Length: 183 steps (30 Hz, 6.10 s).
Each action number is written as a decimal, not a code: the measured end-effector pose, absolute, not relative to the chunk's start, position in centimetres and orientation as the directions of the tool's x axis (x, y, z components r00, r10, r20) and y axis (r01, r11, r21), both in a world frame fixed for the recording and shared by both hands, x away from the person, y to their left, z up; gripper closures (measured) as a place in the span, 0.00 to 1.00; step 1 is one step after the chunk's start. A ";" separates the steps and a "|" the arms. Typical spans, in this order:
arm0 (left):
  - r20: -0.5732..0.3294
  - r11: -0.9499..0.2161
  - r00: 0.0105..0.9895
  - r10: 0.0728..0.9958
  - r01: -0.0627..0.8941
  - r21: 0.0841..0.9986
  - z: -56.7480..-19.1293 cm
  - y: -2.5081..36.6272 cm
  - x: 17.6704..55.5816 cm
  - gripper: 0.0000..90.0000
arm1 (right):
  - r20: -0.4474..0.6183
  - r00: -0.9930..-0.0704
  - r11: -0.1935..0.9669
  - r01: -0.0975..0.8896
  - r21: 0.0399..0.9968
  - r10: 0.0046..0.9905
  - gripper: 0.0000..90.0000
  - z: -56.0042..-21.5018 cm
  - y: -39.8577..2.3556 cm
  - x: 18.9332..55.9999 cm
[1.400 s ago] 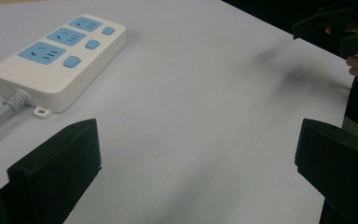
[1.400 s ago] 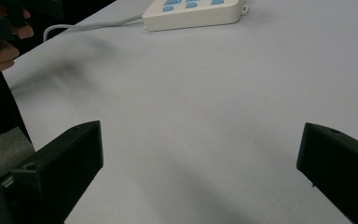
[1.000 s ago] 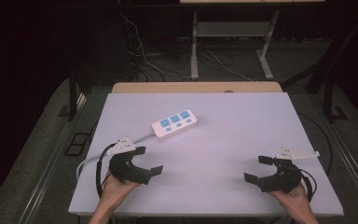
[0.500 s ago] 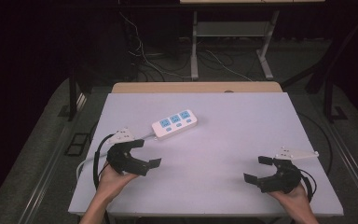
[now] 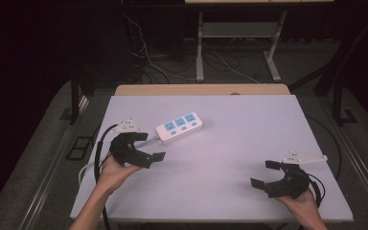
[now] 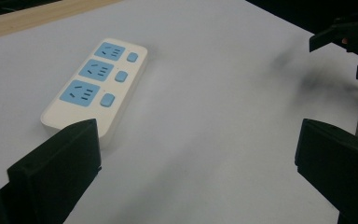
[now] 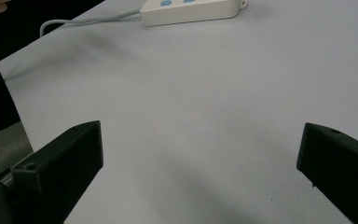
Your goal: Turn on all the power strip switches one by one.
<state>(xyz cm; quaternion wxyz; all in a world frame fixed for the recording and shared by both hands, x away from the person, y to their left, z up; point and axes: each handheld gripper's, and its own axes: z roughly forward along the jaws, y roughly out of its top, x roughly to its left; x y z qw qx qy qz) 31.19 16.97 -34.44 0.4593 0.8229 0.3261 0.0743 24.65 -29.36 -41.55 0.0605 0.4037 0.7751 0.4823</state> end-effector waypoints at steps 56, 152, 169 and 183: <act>-0.147 -0.487 0.752 0.642 0.548 0.680 -35.1 15.1 41.7 0.06 | 0.293 -0.667 0.219 0.572 0.790 0.685 0.00 -41.7 -29.4 24.9; -0.224 -0.495 0.756 0.615 0.591 0.637 -41.6 12.6 44.9 1.00 | 0.284 -0.672 0.232 0.569 0.789 0.683 0.00 -41.7 -29.6 24.9; -0.182 -0.522 0.757 0.628 0.583 0.623 -41.6 12.3 44.9 1.00 | 0.285 -0.667 0.222 0.568 0.793 0.688 0.00 -41.5 -30.2 24.9; -0.147 -0.543 0.754 0.640 0.580 0.607 -41.0 12.0 44.5 1.00 | 0.289 -0.661 0.216 0.572 0.791 0.692 0.00 -41.6 -30.3 24.9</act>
